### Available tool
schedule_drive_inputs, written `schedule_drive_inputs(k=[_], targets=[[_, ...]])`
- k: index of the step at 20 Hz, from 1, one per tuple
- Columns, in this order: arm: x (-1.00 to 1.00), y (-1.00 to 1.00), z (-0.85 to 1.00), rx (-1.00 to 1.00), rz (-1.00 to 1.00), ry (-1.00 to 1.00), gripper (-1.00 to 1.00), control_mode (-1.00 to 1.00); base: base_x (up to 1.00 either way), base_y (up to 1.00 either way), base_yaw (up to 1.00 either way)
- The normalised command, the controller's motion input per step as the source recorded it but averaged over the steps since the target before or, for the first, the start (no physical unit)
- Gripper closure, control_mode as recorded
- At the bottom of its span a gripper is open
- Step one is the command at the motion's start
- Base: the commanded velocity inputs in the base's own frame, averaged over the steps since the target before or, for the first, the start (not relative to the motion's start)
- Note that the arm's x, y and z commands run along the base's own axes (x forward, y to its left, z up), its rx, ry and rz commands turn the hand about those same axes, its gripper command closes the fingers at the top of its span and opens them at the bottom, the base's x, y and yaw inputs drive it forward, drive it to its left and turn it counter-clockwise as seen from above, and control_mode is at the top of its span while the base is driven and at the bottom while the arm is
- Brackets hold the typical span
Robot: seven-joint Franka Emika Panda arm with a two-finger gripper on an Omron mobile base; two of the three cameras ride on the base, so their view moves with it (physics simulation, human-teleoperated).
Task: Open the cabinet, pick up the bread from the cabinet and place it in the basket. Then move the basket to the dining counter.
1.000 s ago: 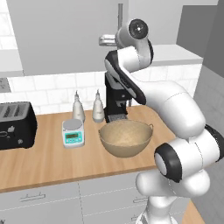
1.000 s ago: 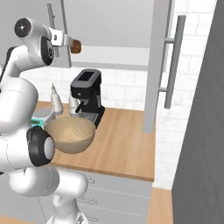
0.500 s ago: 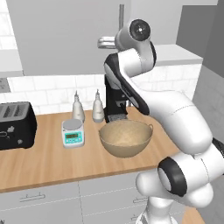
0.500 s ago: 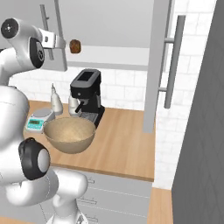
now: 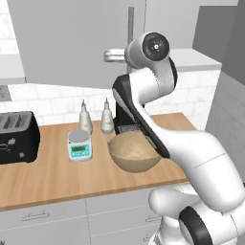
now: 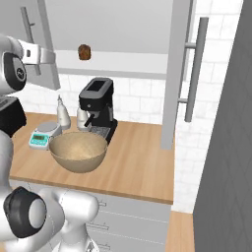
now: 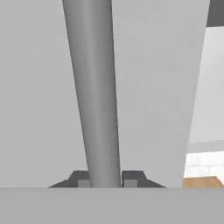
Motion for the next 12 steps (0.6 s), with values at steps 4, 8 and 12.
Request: schedule_drive_inputs(k=[4,8,12], targets=[[-1.0,0.51,0.1,0.0,-0.06,0.0,1.0,-1.0,0.0,0.0,0.0],[-1.0,0.88,0.07,0.0,-0.04,0.0,1.0,-1.0,0.0,0.0,0.0],[-0.54,0.68,0.0,0.0,0.0,0.0,-1.0,-1.0,0.0,0.0,0.0]])
